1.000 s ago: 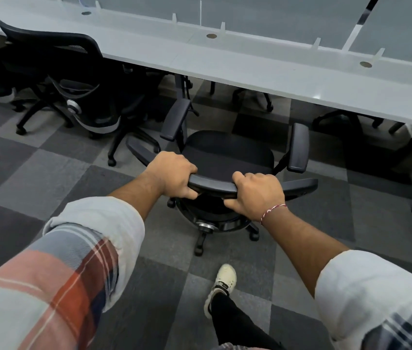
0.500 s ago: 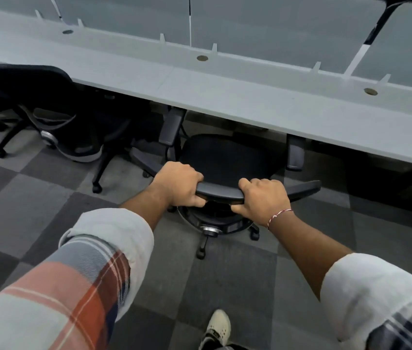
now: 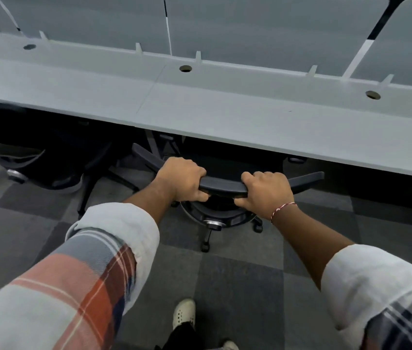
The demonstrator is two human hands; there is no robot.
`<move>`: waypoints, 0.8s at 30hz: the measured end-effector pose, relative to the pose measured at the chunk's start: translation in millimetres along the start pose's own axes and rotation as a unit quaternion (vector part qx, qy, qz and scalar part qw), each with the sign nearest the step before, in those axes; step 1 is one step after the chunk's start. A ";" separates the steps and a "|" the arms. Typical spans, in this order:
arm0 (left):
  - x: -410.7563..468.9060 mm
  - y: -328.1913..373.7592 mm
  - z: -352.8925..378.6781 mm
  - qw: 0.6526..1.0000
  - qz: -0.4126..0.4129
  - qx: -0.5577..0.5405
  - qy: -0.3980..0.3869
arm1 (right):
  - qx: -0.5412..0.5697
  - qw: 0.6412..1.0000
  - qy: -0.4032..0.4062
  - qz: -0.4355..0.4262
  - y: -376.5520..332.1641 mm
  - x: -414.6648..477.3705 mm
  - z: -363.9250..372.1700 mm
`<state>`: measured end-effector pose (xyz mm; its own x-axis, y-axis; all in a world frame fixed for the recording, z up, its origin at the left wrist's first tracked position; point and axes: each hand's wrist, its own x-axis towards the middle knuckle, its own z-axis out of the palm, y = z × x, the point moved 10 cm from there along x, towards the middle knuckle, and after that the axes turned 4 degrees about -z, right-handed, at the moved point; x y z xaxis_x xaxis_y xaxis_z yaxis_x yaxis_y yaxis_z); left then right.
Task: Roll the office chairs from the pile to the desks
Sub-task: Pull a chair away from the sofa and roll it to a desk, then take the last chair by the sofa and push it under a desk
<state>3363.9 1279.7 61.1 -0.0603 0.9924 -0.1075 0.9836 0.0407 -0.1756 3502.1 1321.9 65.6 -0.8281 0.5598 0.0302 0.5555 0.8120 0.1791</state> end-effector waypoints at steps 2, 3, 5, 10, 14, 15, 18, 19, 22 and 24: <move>16.0 -10.3 -1.1 1.000 0.014 0.004 0.009 | 0.004 1.000 0.015 0.001 5.7 17.0 1.8; 21.3 -15.4 -2.1 1.000 0.019 0.006 0.017 | 0.004 1.000 0.024 -0.003 6.6 23.5 1.9; 24.8 -20.7 -3.8 0.999 0.030 -0.001 0.027 | 0.004 0.999 0.042 -0.014 7.6 29.2 0.3; 18.6 -15.1 -3.1 0.997 0.052 -0.010 0.051 | 0.016 0.996 0.093 0.007 6.5 18.0 -5.4; 9.3 -11.9 -3.2 0.996 0.052 -0.024 0.073 | 0.014 0.994 0.100 0.052 3.4 6.5 -9.8; 7.8 -9.2 -3.5 0.995 0.055 -0.026 0.077 | 0.014 0.993 0.099 0.069 4.3 2.7 -10.6; -2.1 2.1 -7.8 0.989 0.075 -0.041 0.124 | 0.022 0.987 0.111 0.117 3.6 -14.1 -11.2; -6.7 4.9 -9.3 0.986 0.074 -0.044 0.143 | 0.031 0.984 0.117 0.131 2.1 -19.8 -10.0; -26.8 20.4 -10.1 0.978 0.051 -0.056 0.196 | 0.041 0.978 0.123 0.163 -7.9 -38.6 -4.0; -43.1 36.3 -7.0 0.975 0.021 -0.058 0.214 | 0.043 0.979 0.104 0.170 -17.1 -49.3 1.2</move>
<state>3403.4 1239.2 66.2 0.0326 0.9502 0.3099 0.9978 -0.0129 -0.0653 3533.6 1280.6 59.9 -0.5866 0.7618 0.2750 0.7986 0.6005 0.0399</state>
